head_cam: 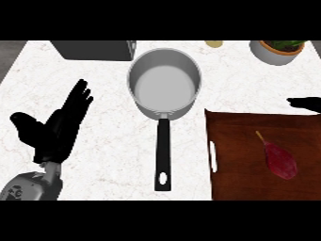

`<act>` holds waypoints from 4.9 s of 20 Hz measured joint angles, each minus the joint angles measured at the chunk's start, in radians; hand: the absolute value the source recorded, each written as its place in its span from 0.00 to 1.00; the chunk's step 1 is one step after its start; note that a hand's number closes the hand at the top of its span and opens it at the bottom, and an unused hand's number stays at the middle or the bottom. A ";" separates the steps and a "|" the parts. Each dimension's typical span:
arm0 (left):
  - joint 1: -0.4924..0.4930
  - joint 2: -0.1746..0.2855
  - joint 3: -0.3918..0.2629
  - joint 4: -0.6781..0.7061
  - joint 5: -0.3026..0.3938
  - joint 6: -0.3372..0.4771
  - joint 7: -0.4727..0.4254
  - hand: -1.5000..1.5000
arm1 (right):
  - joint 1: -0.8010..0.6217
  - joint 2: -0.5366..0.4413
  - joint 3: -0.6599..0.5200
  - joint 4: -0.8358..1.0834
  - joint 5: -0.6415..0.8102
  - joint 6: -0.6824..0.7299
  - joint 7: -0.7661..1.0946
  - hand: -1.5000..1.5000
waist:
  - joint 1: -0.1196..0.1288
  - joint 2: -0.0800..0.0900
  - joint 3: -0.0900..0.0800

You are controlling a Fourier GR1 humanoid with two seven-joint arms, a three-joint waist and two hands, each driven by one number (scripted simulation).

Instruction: Pick the pear from the tray and place it in the pot

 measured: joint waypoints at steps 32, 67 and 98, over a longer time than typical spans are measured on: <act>0.028 -0.059 0.093 -0.018 -0.062 -0.066 0.029 0.50 | 0.006 0.235 0.012 0.017 0.202 -0.006 0.151 0.00 | -0.025 -0.006 -0.001; 0.059 -0.112 0.175 -0.032 -0.135 -0.098 0.072 0.50 | 0.122 0.495 -0.252 0.039 0.356 -0.186 0.507 1.00 | -0.112 -0.041 -0.013; 0.061 -0.123 0.155 -0.052 -0.128 -0.126 0.064 0.50 | -0.251 0.971 0.036 -0.967 0.846 -0.228 1.942 1.00 | -0.041 -0.025 -0.006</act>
